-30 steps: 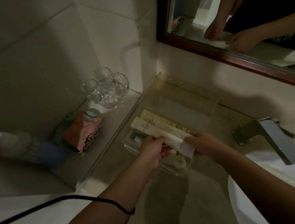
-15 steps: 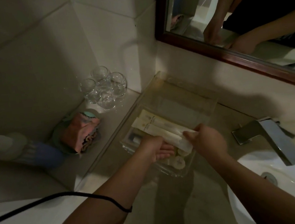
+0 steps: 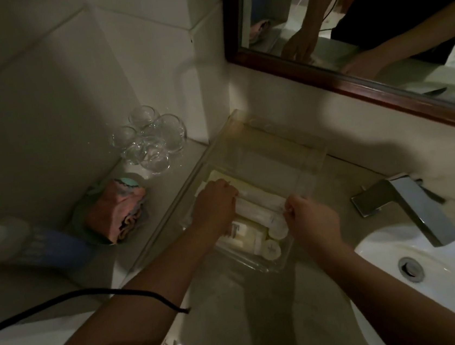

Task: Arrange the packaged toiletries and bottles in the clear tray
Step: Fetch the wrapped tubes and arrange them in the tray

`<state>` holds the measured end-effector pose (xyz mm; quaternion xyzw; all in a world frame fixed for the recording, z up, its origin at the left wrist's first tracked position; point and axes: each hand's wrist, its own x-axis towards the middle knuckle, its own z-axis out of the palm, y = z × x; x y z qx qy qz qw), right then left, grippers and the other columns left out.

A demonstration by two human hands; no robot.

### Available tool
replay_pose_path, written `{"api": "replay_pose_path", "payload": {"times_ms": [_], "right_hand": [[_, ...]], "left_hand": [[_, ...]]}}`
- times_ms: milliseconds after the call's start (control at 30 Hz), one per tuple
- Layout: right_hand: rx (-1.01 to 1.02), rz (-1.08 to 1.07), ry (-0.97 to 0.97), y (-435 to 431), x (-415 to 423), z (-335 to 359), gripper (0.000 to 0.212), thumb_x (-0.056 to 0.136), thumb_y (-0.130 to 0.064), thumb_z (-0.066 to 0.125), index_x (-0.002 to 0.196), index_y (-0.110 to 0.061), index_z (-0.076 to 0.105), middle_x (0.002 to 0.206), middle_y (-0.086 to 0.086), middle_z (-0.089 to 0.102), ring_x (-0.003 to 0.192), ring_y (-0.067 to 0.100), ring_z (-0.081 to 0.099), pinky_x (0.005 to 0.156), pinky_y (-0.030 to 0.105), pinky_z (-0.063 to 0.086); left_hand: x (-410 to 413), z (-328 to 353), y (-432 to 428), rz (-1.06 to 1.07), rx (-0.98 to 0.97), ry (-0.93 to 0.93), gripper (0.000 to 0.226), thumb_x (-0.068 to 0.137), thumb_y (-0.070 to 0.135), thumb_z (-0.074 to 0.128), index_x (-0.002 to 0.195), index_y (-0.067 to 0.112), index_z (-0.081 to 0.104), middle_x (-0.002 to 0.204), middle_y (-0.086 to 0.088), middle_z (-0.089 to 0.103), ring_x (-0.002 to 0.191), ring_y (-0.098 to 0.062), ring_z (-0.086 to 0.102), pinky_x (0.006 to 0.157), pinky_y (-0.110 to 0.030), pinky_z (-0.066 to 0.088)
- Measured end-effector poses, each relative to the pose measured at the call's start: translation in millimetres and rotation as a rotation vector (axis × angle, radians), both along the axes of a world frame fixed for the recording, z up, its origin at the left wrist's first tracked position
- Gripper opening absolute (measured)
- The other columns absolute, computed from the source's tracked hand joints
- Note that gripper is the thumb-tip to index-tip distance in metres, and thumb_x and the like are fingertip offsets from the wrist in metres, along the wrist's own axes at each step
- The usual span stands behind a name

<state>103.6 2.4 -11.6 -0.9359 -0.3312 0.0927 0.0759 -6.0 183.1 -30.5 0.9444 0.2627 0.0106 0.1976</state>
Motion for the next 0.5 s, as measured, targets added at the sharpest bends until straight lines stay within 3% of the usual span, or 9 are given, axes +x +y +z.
{"api": "replay_pose_path", "payload": {"times_ms": [100, 167, 267, 367, 500], "right_hand": [[0.007, 0.019, 0.011, 2.3, 2.3, -3.5, 0.021, 0.097, -0.035, 0.047, 0.106, -0.032, 0.064, 0.085, -0.008, 0.065, 0.065, 0.011, 0.06, 0.06, 0.031, 0.056], [0.01, 0.071, -0.027, 2.1, 1.1, -7.0, 0.026, 0.096, -0.036, 0.048, 0.117, -0.033, 0.062, 0.092, -0.008, 0.066, 0.067, 0.011, 0.061, 0.059, 0.03, 0.056], [0.008, 0.111, -0.04, -0.6, -3.4, -11.4, 0.032, 0.095, -0.036, 0.05, 0.125, -0.034, 0.057, 0.101, -0.007, 0.066, 0.069, 0.01, 0.06, 0.058, 0.029, 0.056], [0.029, 0.1, -0.053, -2.6, -3.3, -13.4, 0.028, 0.093, -0.034, 0.054, 0.119, -0.031, 0.061, 0.101, -0.007, 0.067, 0.069, 0.011, 0.061, 0.058, 0.029, 0.056], [0.088, 0.05, -0.055, -2.9, -1.0, -15.7, 0.011, 0.091, -0.031, 0.059, 0.098, -0.025, 0.064, 0.09, -0.006, 0.063, 0.062, 0.01, 0.055, 0.054, 0.028, 0.052]], "left_hand": [[-0.6, -5.2, 3.3, -0.017, 0.07, -0.036, 0.031, 0.09, 0.017, 0.047, 0.113, 0.014, 0.067, 0.116, -0.011, 0.061, 0.105, -0.03, 0.056, 0.082, -0.042, 0.051], [0.9, -6.5, 3.6, -0.049, 0.102, -0.066, 0.035, 0.089, 0.02, 0.045, 0.115, 0.014, 0.067, 0.124, -0.013, 0.061, 0.111, -0.033, 0.057, 0.09, -0.042, 0.051], [-0.2, -8.8, 1.3, -0.092, 0.065, 0.051, 0.041, 0.094, 0.023, 0.045, 0.134, 0.018, 0.052, 0.149, -0.009, 0.041, 0.137, -0.031, 0.035, 0.113, -0.047, 0.029], [-1.8, -10.6, 0.9, -0.116, 0.112, 0.136, 0.046, 0.097, 0.03, 0.039, 0.143, 0.022, 0.039, 0.156, -0.006, 0.027, 0.143, -0.03, 0.022, 0.117, -0.05, 0.018], [-3.9, -9.9, 0.5, -0.09, 0.078, 0.106, 0.045, 0.097, 0.028, 0.041, 0.141, 0.021, 0.043, 0.154, -0.007, 0.032, 0.142, -0.03, 0.026, 0.115, -0.049, 0.024]]}}
